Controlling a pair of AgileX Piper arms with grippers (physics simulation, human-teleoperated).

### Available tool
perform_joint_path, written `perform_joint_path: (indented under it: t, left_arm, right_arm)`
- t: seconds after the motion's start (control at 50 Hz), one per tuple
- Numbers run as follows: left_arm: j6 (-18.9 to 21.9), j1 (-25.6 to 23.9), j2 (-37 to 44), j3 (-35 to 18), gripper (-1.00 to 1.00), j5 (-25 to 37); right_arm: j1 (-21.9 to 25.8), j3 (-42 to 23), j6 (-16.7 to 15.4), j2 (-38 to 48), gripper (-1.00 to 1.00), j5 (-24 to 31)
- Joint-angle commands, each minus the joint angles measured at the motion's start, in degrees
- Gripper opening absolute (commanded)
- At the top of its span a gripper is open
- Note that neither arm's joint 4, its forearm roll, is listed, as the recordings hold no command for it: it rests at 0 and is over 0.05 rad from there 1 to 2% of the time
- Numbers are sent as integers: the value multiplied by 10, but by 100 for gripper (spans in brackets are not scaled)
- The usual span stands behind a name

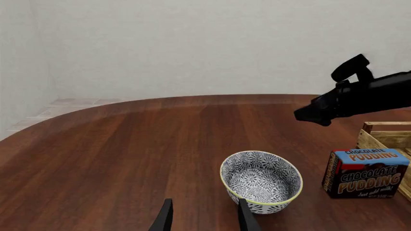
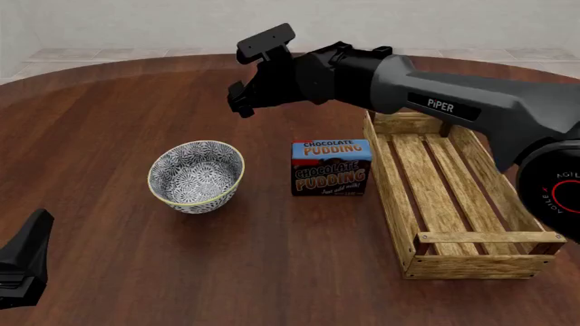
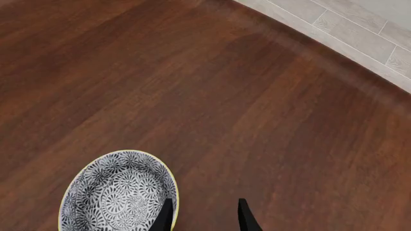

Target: Pick up the bowl on the left and put it in the tray.

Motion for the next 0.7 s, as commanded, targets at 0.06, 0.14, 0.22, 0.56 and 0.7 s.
perform_joint_path:
  t: [0.06,0.14,0.22,0.56,0.7]
  left_arm:
    - [0,0,0,0,100,0]
    - [0,0,0,0,100,0]
    - [0,0,0,0,100,0]
    - [0,0,0,0,100,0]
    - [0,0,0,0,100,0]
  right_arm:
    - [8,-26,-6,40,100,7]
    - [8,-34,-6,50,100,8]
    - [7,-41,-6,58,100,10]
    - [1,-98,-17,124,100,29]
    - [1,-115,-25,140,100,37]
